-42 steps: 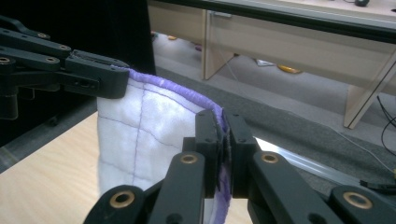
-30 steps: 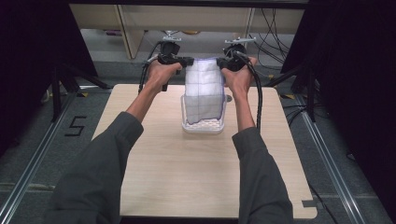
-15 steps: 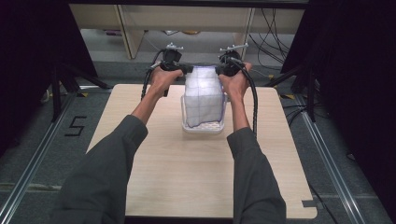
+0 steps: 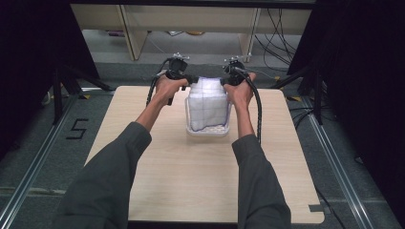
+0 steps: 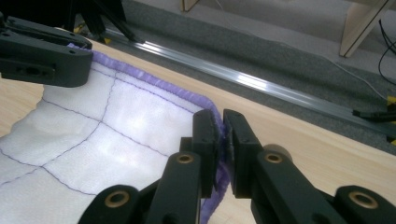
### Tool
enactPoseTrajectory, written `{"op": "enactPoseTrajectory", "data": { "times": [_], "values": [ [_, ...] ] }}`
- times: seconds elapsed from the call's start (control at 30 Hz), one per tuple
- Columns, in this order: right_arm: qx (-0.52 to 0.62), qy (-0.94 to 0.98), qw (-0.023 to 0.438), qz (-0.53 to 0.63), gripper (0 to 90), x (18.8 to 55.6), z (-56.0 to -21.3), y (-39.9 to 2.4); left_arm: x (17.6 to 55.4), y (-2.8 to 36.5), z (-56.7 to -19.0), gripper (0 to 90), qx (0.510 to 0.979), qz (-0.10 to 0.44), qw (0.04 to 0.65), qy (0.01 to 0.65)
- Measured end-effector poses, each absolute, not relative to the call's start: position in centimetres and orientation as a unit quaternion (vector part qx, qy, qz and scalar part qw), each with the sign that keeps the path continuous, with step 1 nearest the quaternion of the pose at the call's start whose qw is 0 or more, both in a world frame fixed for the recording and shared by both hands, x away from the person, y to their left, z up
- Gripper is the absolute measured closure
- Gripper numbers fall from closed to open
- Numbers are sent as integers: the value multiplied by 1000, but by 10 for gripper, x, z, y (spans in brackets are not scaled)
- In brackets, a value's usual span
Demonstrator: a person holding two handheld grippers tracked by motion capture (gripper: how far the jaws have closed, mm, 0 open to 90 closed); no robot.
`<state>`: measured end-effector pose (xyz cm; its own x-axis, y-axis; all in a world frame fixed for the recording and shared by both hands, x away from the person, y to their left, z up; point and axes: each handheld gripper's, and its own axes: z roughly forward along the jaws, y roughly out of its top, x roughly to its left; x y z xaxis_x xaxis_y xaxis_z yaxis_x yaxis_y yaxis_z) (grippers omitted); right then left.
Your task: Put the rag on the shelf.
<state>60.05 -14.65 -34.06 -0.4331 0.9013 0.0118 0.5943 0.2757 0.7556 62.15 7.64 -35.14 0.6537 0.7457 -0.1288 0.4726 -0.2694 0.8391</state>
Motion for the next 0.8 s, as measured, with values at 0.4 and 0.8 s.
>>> {"op": "enactPoseTrajectory", "data": {
  "times": [0.4,0.8],
  "values": [
    [512,747,213,367,673,598,-341,-153,619,87,-350,656,779,142,453,410],
    [511,736,212,389,588,582,-321,-176,608,108,-340,529,782,143,447,411]
  ]
}}
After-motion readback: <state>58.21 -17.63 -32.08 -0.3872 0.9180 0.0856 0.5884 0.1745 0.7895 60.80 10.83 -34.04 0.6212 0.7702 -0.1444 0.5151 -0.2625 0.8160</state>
